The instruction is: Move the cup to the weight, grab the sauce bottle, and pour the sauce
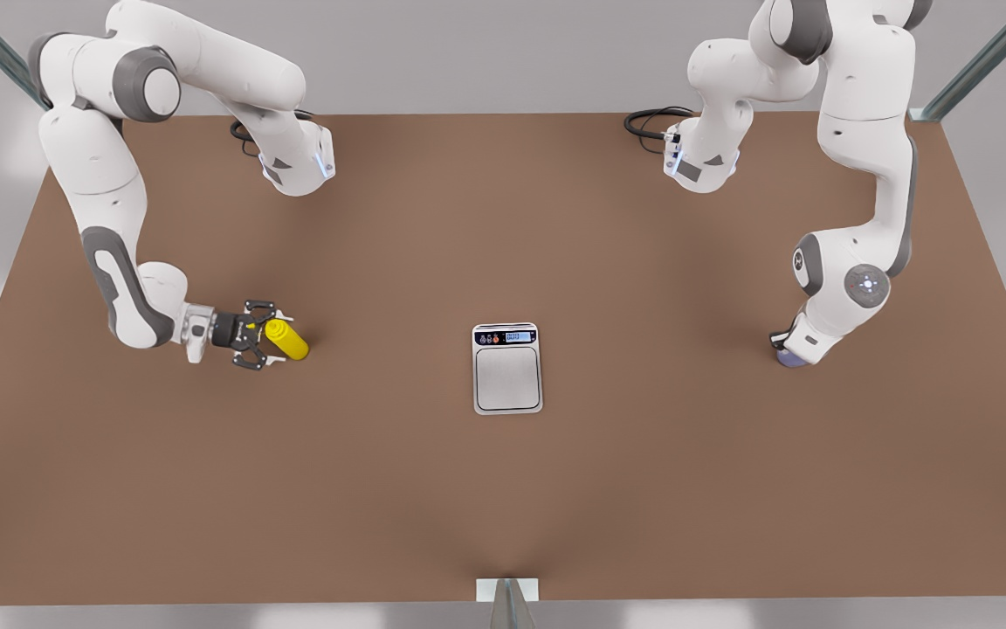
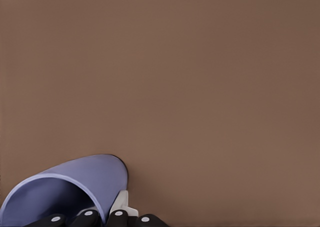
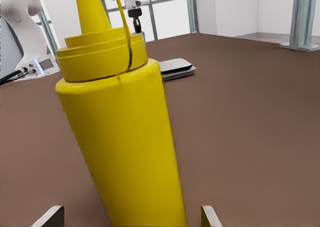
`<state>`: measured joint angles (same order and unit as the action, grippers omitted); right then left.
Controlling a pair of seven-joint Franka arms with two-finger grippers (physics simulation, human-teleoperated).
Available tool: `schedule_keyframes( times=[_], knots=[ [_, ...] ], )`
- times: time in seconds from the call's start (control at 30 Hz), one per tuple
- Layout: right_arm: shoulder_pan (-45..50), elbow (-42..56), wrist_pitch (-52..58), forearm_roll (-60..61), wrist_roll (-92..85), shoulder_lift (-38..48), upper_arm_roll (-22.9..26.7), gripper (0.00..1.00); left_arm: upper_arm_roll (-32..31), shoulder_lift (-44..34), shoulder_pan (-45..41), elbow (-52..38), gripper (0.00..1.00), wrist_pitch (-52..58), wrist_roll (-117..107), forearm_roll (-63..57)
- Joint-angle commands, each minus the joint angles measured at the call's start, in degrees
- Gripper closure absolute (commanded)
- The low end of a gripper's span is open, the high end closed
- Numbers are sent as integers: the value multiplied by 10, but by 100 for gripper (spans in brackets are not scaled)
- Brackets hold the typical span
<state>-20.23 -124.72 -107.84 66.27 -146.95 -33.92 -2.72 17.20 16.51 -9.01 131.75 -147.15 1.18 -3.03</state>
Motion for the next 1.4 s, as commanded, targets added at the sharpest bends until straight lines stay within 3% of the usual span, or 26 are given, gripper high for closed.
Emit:
schedule_keyframes(
  times=[0.0, 0.13, 0.2, 0.47, 0.5, 0.53, 0.63, 1.07, 1.23, 1.3, 1.37],
  knots=[
    [1, 0, 0, 2, 0, 0, 0, 0, -1, 0, 0, 0, 79, 0, 4, 42],
    [6, 2, 1, 6, 0, -1, 0, 0, -1, -7, 0, -2, 79, 0, 3, 42],
    [6, 3, 1, 7, 0, -1, 0, 15, -2, -8, -1, -4, 79, 2, -5, 42],
    [14, 4, 2, 19, 0, -2, 0, 17, -6, -1, -118, -65, 79, 51, -221, 44],
    [14, 4, 2, 19, 0, -2, 0, 28, -7, 0, -131, -69, 79, 51, -250, 45],
    [17, 6, 2, 19, 1, -5, 0, 34, -7, -1, -145, -75, 79, 62, -275, 46],
    [17, 9, 2, 20, 1, -6, 0, 40, -8, 7, -188, -105, 79, 79, -335, 50],
    [10, 21, 29, 27, 35, 7, 0, 42, -165, 132, -202, -362, 79, 197, -614, 51],
    [46, 84, 3, 18, 163, 62, 4, 41, -178, 179, -238, -433, 79, 198, -700, 59],
    [63, 120, -18, 3, 223, 67, 4, 41, -183, 228, -257, -531, 79, 275, -744, 71],
    [85, 163, -40, -34, 304, 71, 5, 41, -184, 253, -280, -569, 79, 284, -772, 72]
  ],
)
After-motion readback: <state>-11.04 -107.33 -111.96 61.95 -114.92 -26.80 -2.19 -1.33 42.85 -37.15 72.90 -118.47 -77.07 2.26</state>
